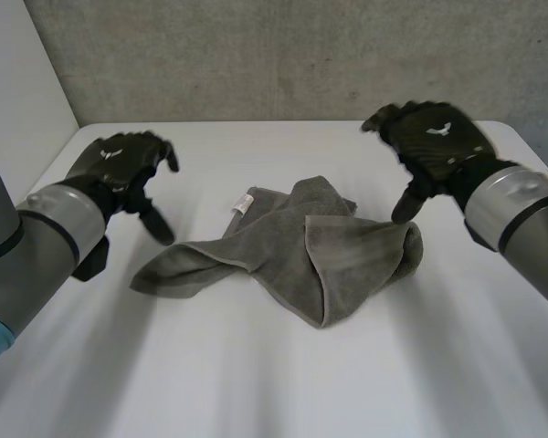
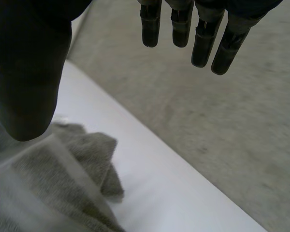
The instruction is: Fold the towel.
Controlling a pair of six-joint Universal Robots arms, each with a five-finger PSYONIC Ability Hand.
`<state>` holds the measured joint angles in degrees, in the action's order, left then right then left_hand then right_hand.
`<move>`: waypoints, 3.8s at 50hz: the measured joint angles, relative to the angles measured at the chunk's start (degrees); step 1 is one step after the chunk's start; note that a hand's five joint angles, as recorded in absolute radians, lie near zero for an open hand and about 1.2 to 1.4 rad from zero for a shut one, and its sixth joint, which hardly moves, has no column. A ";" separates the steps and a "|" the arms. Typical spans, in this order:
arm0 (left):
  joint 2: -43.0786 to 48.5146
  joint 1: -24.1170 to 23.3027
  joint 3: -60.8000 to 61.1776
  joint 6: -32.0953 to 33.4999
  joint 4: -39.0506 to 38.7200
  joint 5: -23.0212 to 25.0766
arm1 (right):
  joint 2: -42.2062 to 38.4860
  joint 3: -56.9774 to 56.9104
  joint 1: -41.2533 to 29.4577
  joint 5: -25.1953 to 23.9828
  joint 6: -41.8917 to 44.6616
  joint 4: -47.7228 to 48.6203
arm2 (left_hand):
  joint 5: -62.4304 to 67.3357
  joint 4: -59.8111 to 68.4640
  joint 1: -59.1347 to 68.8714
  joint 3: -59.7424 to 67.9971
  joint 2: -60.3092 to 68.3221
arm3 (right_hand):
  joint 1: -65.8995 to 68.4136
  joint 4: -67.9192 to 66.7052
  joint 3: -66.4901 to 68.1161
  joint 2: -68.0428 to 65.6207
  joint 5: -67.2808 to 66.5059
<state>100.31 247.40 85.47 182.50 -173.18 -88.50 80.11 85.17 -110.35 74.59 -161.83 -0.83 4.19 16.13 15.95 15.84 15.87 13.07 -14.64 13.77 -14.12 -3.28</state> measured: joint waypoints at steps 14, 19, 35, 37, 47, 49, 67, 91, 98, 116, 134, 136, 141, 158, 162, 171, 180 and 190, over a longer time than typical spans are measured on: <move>12.69 8.18 7.56 6.02 -14.30 8.66 | -20.93 -10.28 -9.84 -0.96 26.30 0.94 | -0.01 0.00 0.00 0.00 -0.02 | 0.00 0.00 0.00 0.00 0.00; 17.43 8.08 6.91 5.79 -19.92 8.79 | -27.67 -13.97 -12.91 1.75 30.10 5.25 | 0.01 0.00 0.00 0.00 -0.02 | 0.78 -0.18 0.25 -0.27 -0.22; 24.21 7.94 2.79 6.28 -21.46 8.26 | -39.01 -22.18 -14.49 8.78 36.89 9.48 | 24.43 22.36 23.18 22.56 22.80 | 49.93 -48.09 49.44 -49.13 -49.66; 24.94 7.93 2.32 6.29 -21.32 8.26 | -38.97 -22.56 -14.32 8.92 36.92 9.40 | 35.83 34.25 33.95 34.41 34.63 | 53.04 -51.32 52.34 -51.46 -52.86; 25.68 7.92 1.86 6.12 -21.15 8.24 | -36.14 -20.73 -13.46 8.78 35.76 9.00 | 44.28 42.34 42.46 42.58 42.63 | 41.31 -39.88 40.62 -40.29 -40.94; 25.54 7.91 2.08 6.08 -21.16 8.23 | -35.59 -19.70 -13.28 8.72 35.46 8.98 | 43.83 41.73 41.97 42.05 42.07 | 35.76 -34.59 35.17 -34.90 -35.40; 25.33 7.85 3.42 6.13 -21.23 8.24 | -28.36 -5.98 -10.80 6.77 28.38 12.47 | 41.69 39.97 40.09 40.22 40.21 | 35.41 -33.36 34.14 -34.01 -34.87; 26.03 7.57 3.47 6.17 -21.53 8.28 | -23.87 -0.25 -9.88 5.70 24.76 14.14 | 60.36 57.70 57.41 58.04 58.27 | 34.78 -34.32 34.87 -34.89 -34.56; 26.13 7.50 3.48 6.17 -21.62 8.27 | -21.30 3.18 -9.89 5.57 21.16 15.41 | 60.13 56.67 57.41 56.85 57.35 | 34.65 -34.32 34.86 -34.88 -34.50; 26.10 7.48 3.78 6.12 -21.69 8.27 | -17.33 11.87 -9.94 5.51 20.27 22.72 | 59.88 56.63 57.40 56.61 57.31 | 34.65 -34.32 34.86 -34.88 -34.50; 26.32 7.42 4.14 6.08 -22.13 8.49 | -18.84 13.51 -9.46 5.44 20.21 28.36 | 59.89 56.63 57.40 56.61 57.30 | 34.68 -34.32 34.86 -34.88 -34.53; 26.51 7.40 4.10 6.06 -22.21 8.51 | -19.62 13.17 -9.59 5.46 20.22 29.09 | 59.89 56.63 57.40 56.61 57.30 | 34.68 -34.32 34.86 -34.88 -34.53; 27.03 7.28 3.96 6.03 -22.36 8.55 | -22.21 11.47 -10.04 5.60 20.24 30.81 | 59.89 56.62 57.40 56.61 57.30 | 34.74 -34.32 34.86 -34.88 -34.59; 26.79 6.95 3.57 5.96 -21.85 8.64 | -26.67 4.90 -11.06 6.08 20.10 30.71 | 61.55 61.73 58.22 60.54 60.59 | 63.31 -62.25 63.25 -61.88 -63.61; 24.80 7.04 3.30 5.88 -21.17 8.77 | -22.86 4.60 -10.65 6.13 18.80 28.93 | 61.56 61.73 58.33 60.59 60.59 | 63.37 -62.28 63.27 -61.88 -63.60; 10.88 7.84 0.85 5.52 -19.32 8.98 | -4.67 -5.23 -4.90 3.90 6.22 10.71 | 61.56 61.75 58.35 61.00 60.89 | 63.42 -62.34 63.46 -61.88 -63.61; -4.77 8.00 -7.12 -0.88 -12.42 10.00 | 4.61 -24.96 7.04 1.46 -0.55 -12.76 | 61.57 61.75 58.37 61.12 61.08 | 63.45 -62.40 63.54 -61.88 -63.61; -11.43 11.88 -11.30 -3.70 -5.90 15.83 | 4.05 -35.21 14.88 -0.67 4.18 -28.96 | 61.58 61.98 58.38 61.25 61.10 | 63.45 -62.45 63.59 -61.88 -63.61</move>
<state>88.89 259.29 74.17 178.80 -179.08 -72.67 84.15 49.96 -95.47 73.92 -157.65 -29.79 65.76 78.12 74.33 77.09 76.97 76.53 -77.09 77.35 -76.00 -66.90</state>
